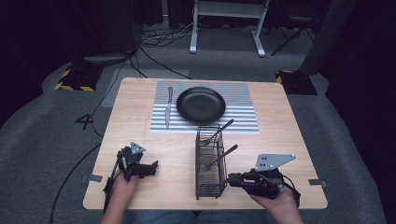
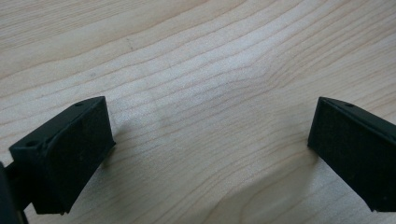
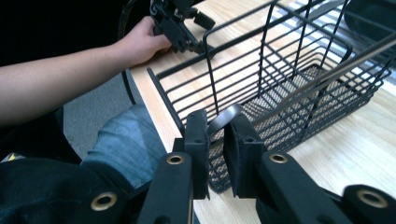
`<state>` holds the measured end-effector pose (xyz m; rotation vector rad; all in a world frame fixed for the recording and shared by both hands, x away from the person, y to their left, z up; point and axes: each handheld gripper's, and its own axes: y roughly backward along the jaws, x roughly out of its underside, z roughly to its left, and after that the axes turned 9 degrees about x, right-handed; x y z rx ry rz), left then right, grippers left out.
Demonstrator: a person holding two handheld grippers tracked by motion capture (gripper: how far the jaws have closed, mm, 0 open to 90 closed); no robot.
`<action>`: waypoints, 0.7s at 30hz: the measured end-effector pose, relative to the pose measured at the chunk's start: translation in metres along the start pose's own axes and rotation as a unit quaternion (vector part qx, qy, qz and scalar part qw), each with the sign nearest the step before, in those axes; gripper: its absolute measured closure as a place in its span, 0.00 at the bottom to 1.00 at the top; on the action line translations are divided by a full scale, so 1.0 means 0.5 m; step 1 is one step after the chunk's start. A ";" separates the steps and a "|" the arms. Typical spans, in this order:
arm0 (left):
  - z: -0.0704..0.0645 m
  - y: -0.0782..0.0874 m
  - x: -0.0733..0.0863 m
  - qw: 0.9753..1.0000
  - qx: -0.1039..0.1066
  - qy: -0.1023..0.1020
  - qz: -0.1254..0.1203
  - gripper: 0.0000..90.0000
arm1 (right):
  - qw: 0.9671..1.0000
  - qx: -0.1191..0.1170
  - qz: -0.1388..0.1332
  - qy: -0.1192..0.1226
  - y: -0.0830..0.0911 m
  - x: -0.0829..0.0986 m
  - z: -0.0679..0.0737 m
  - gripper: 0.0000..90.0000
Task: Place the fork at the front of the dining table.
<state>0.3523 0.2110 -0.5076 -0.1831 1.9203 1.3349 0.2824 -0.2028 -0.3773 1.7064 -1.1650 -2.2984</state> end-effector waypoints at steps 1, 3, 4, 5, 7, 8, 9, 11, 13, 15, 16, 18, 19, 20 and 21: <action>0.000 0.000 0.000 1.000 0.000 0.000 0.000 0.00 | 1.000 -0.001 -0.004 0.000 -0.002 -0.003 0.001 0.89; 0.000 0.000 0.000 1.000 0.000 0.000 0.000 0.00 | 1.000 0.000 -0.005 0.001 -0.003 -0.006 0.002 0.89; 0.000 0.000 0.000 1.000 0.000 0.000 0.000 0.00 | 1.000 0.000 -0.008 0.002 -0.004 -0.008 0.003 0.90; 0.000 0.000 0.000 1.000 0.000 0.000 0.000 0.00 | 1.000 0.000 -0.010 0.002 -0.004 -0.010 0.004 0.90; 0.000 0.000 0.000 1.000 0.000 0.000 0.000 0.00 | 1.000 0.004 -0.018 0.007 -0.005 -0.016 0.008 0.91; 0.000 0.000 0.000 1.000 0.000 0.000 0.000 0.00 | 0.999 0.012 -0.029 0.010 -0.002 -0.020 0.011 0.95; 0.000 0.000 0.000 1.000 0.000 0.000 0.000 0.00 | 0.999 0.012 -0.029 0.010 -0.002 -0.020 0.011 0.95; 0.000 0.000 0.000 1.000 0.000 0.000 0.000 0.00 | 0.998 0.017 -0.052 0.018 0.013 -0.032 0.016 0.96; 0.000 0.000 0.000 1.000 0.000 0.000 0.000 0.00 | 0.997 0.024 -0.066 0.023 0.025 -0.040 0.019 0.96; 0.000 0.000 0.000 1.000 0.000 0.000 0.000 0.00 | 0.997 0.025 -0.071 0.024 0.030 -0.043 0.019 0.96; 0.000 0.000 0.000 1.000 0.000 0.000 0.000 0.00 | 0.996 0.024 -0.077 0.023 0.037 -0.047 0.019 0.96; 0.000 0.000 0.000 1.000 0.000 0.000 0.000 0.00 | 0.996 0.024 -0.085 0.027 0.051 -0.057 0.020 0.96; 0.000 0.000 0.000 1.000 0.000 0.000 0.000 0.00 | 0.995 0.025 -0.088 0.028 0.055 -0.060 0.021 0.96; 0.000 0.000 0.000 1.000 0.000 0.000 0.000 0.00 | 0.995 0.028 -0.091 0.032 0.062 -0.065 0.021 0.96; 0.000 0.000 0.000 1.000 -0.001 0.001 0.000 0.00 | 0.995 0.030 -0.094 0.034 0.067 -0.069 0.022 0.96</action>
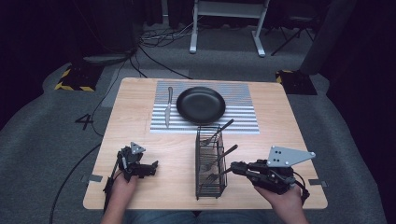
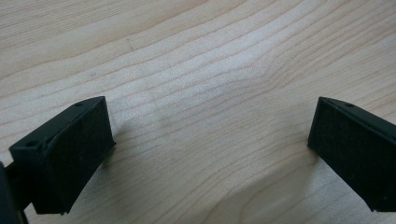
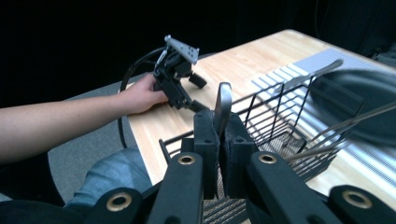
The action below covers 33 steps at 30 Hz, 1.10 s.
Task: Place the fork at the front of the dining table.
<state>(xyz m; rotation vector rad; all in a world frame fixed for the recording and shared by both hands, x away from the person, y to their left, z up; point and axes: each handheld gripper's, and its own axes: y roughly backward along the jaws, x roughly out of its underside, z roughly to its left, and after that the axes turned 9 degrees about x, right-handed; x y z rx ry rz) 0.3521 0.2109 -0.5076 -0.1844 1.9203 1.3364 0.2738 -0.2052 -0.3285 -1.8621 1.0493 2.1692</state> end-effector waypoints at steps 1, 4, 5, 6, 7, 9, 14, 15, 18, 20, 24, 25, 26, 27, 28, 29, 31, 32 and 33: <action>0.000 0.000 0.000 1.000 0.000 0.000 0.000 0.00 | 1.000 0.002 -0.004 0.003 0.006 -0.005 0.000 0.96; 0.000 0.000 0.000 1.000 0.000 0.000 0.000 0.00 | 1.000 0.009 -0.011 0.009 0.025 -0.019 -0.003 0.96; 0.000 0.000 0.000 1.000 0.000 0.000 0.000 0.00 | 1.000 0.010 -0.013 0.010 0.031 -0.023 -0.006 0.96; 0.000 0.000 0.000 1.000 0.000 0.000 0.000 0.00 | 1.000 0.011 -0.014 0.010 0.036 -0.027 -0.008 0.96; 0.000 0.000 0.000 1.000 0.000 0.000 0.000 0.00 | 1.000 0.010 -0.016 0.009 0.041 -0.030 -0.010 0.96; 0.000 0.000 0.000 1.000 0.000 0.000 0.000 0.00 | 1.000 0.012 -0.020 0.009 0.055 -0.039 -0.015 0.96; 0.000 0.000 0.000 1.000 -0.001 -0.001 0.000 0.00 | 0.999 0.018 -0.028 0.014 0.074 -0.049 -0.019 0.96; 0.000 0.000 0.000 1.000 0.000 0.000 0.000 0.00 | 0.999 0.019 -0.030 0.015 0.078 -0.051 -0.021 0.96; 0.000 0.000 0.000 1.000 0.000 0.000 0.000 0.00 | 0.999 0.023 -0.036 0.015 0.096 -0.061 -0.027 0.96; 0.000 0.000 0.000 1.000 -0.001 0.000 -0.001 0.00 | 0.999 0.026 -0.038 0.017 0.106 -0.066 -0.030 0.96; 0.000 0.000 0.000 1.000 -0.001 0.000 -0.002 0.00 | 0.998 0.034 -0.039 0.019 0.123 -0.073 -0.039 0.96; 0.000 0.000 0.000 1.000 -0.001 0.000 -0.002 0.00 | 0.998 0.034 -0.039 0.019 0.123 -0.073 -0.039 0.96; 0.000 0.000 0.000 1.000 -0.001 0.000 -0.001 0.00 | 0.998 0.036 -0.039 0.019 0.126 -0.074 -0.041 0.96; 0.000 0.000 0.000 1.000 -0.001 0.000 -0.001 0.00 | 0.998 0.041 -0.040 0.016 0.135 -0.076 -0.048 0.96; 0.000 0.000 0.000 1.000 -0.001 0.000 -0.001 0.00 | 0.998 0.043 -0.042 0.015 0.139 -0.076 -0.051 0.96; 0.000 0.000 0.000 1.000 -0.001 0.000 -0.001 0.00 | 0.998 0.045 -0.044 0.013 0.144 -0.077 -0.056 0.96; 0.000 0.000 0.000 1.000 -0.001 0.000 -0.001 0.00 | 0.998 0.049 -0.045 0.009 0.151 -0.079 -0.064 0.96; 0.000 0.000 0.000 1.000 -0.001 0.000 -0.002 0.00 | 0.998 0.052 -0.045 0.008 0.155 -0.080 -0.067 0.96; 0.000 0.000 0.000 1.000 -0.001 0.000 -0.001 0.00 | 0.997 0.054 -0.046 0.008 0.157 -0.080 -0.070 0.96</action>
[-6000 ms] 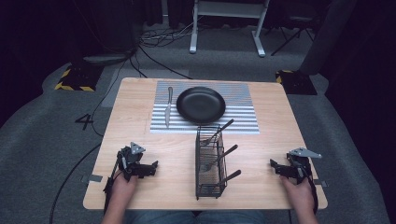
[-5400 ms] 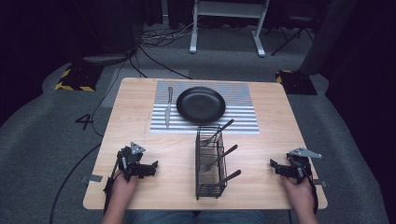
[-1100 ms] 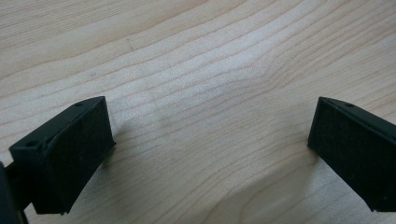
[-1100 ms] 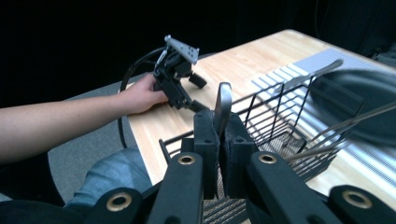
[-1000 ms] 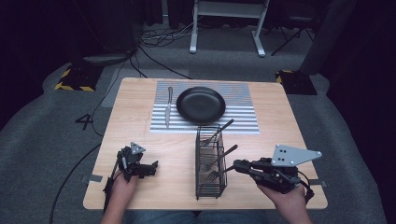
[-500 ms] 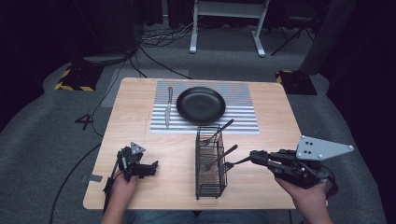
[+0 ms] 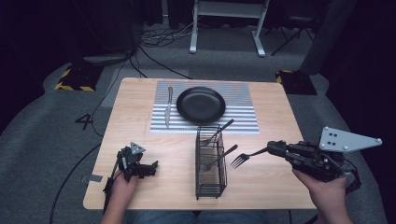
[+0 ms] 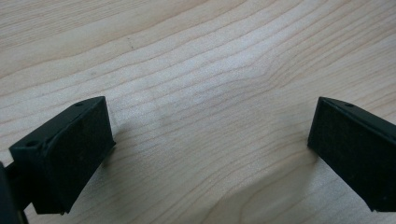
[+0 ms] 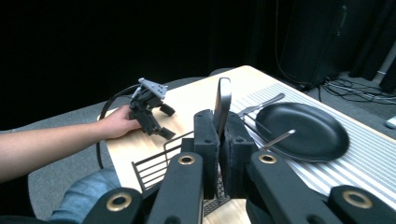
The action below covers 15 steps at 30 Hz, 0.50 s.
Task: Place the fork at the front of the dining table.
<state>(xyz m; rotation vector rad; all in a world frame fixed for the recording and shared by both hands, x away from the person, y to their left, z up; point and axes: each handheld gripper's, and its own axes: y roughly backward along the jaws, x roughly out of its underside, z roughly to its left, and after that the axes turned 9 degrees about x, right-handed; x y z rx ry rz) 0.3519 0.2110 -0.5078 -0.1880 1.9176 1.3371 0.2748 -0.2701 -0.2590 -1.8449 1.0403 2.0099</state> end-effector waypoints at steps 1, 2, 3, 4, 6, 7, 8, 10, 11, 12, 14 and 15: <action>0.000 0.000 0.000 1.000 0.000 0.000 0.000 0.00 | 1.000 0.003 -0.001 0.000 0.003 -0.002 -0.005 0.96; 0.000 0.000 0.000 1.000 0.000 0.000 0.000 0.00 | 1.000 0.003 -0.001 0.000 0.003 -0.002 -0.005 0.96; 0.000 0.000 0.000 1.000 0.000 0.000 0.000 0.00 | 1.000 0.005 -0.001 0.000 0.005 -0.003 -0.008 0.96; 0.000 0.000 0.000 1.000 0.000 0.000 0.000 0.00 | 1.000 0.011 -0.001 -0.002 0.009 -0.006 -0.016 0.96; 0.000 0.000 0.000 1.000 0.000 0.000 0.000 0.00 | 1.000 0.017 -0.002 -0.004 0.013 -0.010 -0.028 0.96; 0.000 0.000 0.000 1.000 0.000 0.000 0.000 0.00 | 1.000 0.019 -0.002 -0.005 0.014 -0.011 -0.032 0.96; 0.000 0.000 0.000 1.000 0.000 0.000 0.000 0.00 | 1.000 0.021 -0.003 -0.006 0.015 -0.013 -0.037 0.96; 0.000 0.000 0.000 1.000 0.000 0.000 0.000 0.00 | 1.000 0.030 -0.002 -0.006 0.017 -0.017 -0.050 0.96; 0.000 0.000 0.000 1.000 0.000 0.000 0.000 0.00 | 0.999 0.039 -0.001 -0.005 0.017 -0.019 -0.056 0.96; 0.000 0.000 0.000 1.000 0.000 0.000 0.000 0.00 | 0.999 0.048 0.001 -0.002 0.016 -0.019 -0.061 0.96; 0.000 0.000 0.000 1.000 0.000 0.000 0.000 0.00 | 0.998 0.068 0.008 0.001 0.011 -0.021 -0.078 0.96; 0.000 0.000 0.000 1.000 0.000 0.000 0.000 0.00 | 0.997 0.070 0.009 -0.003 0.009 -0.022 -0.088 0.96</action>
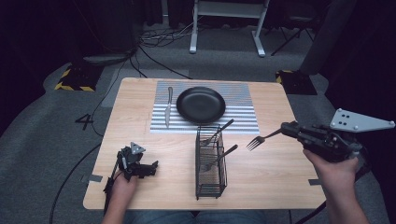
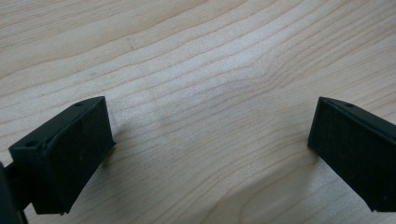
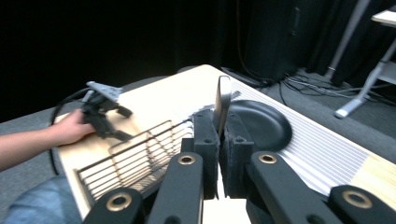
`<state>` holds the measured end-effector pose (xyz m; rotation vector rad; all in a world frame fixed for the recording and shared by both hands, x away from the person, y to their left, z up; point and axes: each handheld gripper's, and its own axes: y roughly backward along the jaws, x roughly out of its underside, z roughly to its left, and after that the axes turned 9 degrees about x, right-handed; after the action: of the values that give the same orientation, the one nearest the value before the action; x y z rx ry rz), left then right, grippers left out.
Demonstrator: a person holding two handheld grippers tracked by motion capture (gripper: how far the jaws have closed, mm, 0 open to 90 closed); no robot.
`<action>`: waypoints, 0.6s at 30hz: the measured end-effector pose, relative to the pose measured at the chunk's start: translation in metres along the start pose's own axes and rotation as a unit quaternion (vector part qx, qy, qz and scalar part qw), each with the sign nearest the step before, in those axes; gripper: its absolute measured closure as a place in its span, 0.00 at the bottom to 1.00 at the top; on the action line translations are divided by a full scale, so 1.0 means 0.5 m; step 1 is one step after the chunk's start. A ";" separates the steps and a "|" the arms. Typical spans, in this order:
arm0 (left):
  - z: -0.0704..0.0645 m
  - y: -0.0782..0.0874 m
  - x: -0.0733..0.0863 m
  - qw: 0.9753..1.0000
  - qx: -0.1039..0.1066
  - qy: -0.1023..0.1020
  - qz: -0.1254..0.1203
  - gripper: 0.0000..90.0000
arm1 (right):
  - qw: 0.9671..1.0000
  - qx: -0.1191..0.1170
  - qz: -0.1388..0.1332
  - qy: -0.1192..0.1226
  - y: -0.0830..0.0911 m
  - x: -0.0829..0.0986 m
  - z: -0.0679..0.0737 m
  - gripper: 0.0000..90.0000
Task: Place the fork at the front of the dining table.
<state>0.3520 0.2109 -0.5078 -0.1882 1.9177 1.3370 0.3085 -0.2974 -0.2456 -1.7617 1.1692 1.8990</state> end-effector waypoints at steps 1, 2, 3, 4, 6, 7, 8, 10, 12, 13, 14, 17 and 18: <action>0.000 0.000 0.000 1.000 0.000 0.000 0.000 0.00 | 1.000 0.000 0.000 0.000 0.000 0.000 0.000 0.96; 0.000 0.000 0.000 1.000 0.000 0.000 0.000 0.00 | 1.000 0.004 0.001 -0.002 -0.003 -0.001 -0.009 0.96; 0.000 0.000 0.000 1.000 0.000 0.000 0.000 0.00 | 1.000 0.011 0.003 -0.007 -0.009 -0.003 -0.022 0.96; 0.000 0.000 0.000 1.000 0.000 0.000 0.000 0.00 | 1.000 0.011 0.003 -0.007 -0.009 -0.003 -0.022 0.96; 0.000 0.000 0.000 1.000 0.000 0.000 0.000 0.00 | 1.000 0.018 0.006 -0.011 -0.017 -0.006 -0.043 0.96; 0.000 0.000 0.000 1.000 0.000 0.000 0.000 0.00 | 1.000 0.018 0.006 -0.011 -0.017 -0.006 -0.043 0.96; 0.000 0.000 0.000 1.000 0.000 0.000 0.001 0.00 | 1.000 0.022 0.009 -0.011 -0.020 -0.008 -0.049 0.96; 0.001 0.000 -0.001 1.000 0.001 -0.002 0.002 0.00 | 0.999 0.029 0.014 -0.010 -0.026 -0.011 -0.057 0.96; 0.002 -0.001 -0.002 1.000 0.001 -0.003 0.002 0.00 | 0.999 0.041 0.015 -0.007 -0.033 -0.013 -0.063 0.96; 0.002 -0.002 -0.003 1.000 0.003 -0.002 0.002 0.00 | 0.997 0.073 0.014 0.008 -0.046 -0.016 -0.066 0.96; 0.002 -0.002 -0.003 1.000 0.003 -0.002 0.002 0.00 | 0.997 0.080 0.016 0.011 -0.054 -0.017 -0.069 0.96; 0.002 -0.003 -0.003 1.000 0.003 -0.001 0.000 0.00 | 0.996 0.083 0.022 0.005 -0.084 -0.016 -0.085 0.96; 0.003 -0.003 -0.004 1.000 0.004 -0.002 0.000 0.00 | 0.996 0.082 0.027 -0.003 -0.100 -0.014 -0.096 0.96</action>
<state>0.3548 0.2107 -0.5079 -0.1818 1.9196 1.3298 0.3779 -0.2988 -0.2531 -1.6524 1.3432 1.7805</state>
